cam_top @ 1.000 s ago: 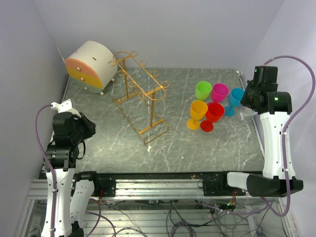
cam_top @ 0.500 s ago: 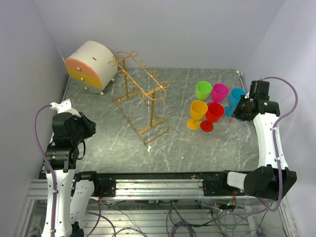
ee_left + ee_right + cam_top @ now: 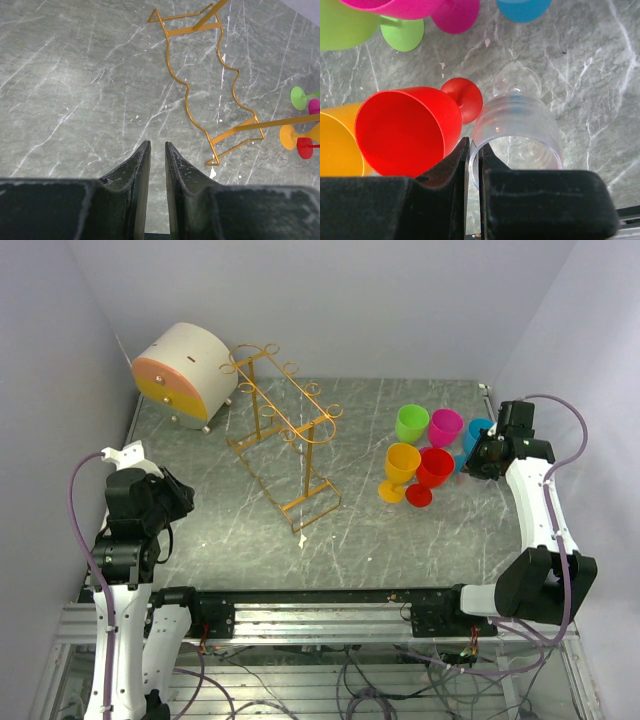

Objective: Take the wine glass off the wine glass rack

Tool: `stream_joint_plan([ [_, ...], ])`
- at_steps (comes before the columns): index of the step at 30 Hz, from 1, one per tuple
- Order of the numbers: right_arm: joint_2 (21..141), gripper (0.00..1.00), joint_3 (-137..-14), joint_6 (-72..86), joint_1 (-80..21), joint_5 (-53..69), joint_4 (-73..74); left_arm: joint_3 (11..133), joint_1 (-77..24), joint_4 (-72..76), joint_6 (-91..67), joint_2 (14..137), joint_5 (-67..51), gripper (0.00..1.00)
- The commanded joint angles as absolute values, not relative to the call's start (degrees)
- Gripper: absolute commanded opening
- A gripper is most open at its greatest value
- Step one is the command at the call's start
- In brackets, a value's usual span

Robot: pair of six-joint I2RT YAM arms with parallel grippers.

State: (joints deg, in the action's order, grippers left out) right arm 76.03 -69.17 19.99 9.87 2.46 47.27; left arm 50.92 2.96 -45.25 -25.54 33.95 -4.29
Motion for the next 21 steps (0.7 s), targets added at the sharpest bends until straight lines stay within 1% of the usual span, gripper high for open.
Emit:
stream_joint_plan([
  [1,76.5,0.00,-69.9,20.4,10.0,3.6,43.6,50.6,3.1,-43.5,-26.0,33.8,-5.0,0.28],
  [7,79.1,0.00,-71.6,19.8,9.4,3.9,44.8,50.6,3.1,-43.7,-26.1,34.0,-4.7,0.28],
  [8,79.2,0.02,-71.8,19.8,9.3,3.8,44.8,50.6,3.1,-43.7,-26.0,34.0,-4.7,0.28],
  [13,78.8,0.21,-72.6,19.8,8.9,3.4,44.7,50.6,3.1,-43.7,-26.1,34.1,-4.6,0.29],
  [17,75.7,0.43,-74.1,18.5,8.6,2.0,44.4,50.6,3.2,-43.8,-26.2,34.0,-4.6,0.33],
  [19,73.8,0.57,-75.1,17.7,8.6,1.6,43.9,50.6,3.1,-43.8,-26.1,34.0,-4.6,0.35],
  [21,71.8,0.64,-76.4,17.1,8.5,2.0,43.7,50.6,3.1,-43.7,-26.1,34.1,-4.6,0.36],
])
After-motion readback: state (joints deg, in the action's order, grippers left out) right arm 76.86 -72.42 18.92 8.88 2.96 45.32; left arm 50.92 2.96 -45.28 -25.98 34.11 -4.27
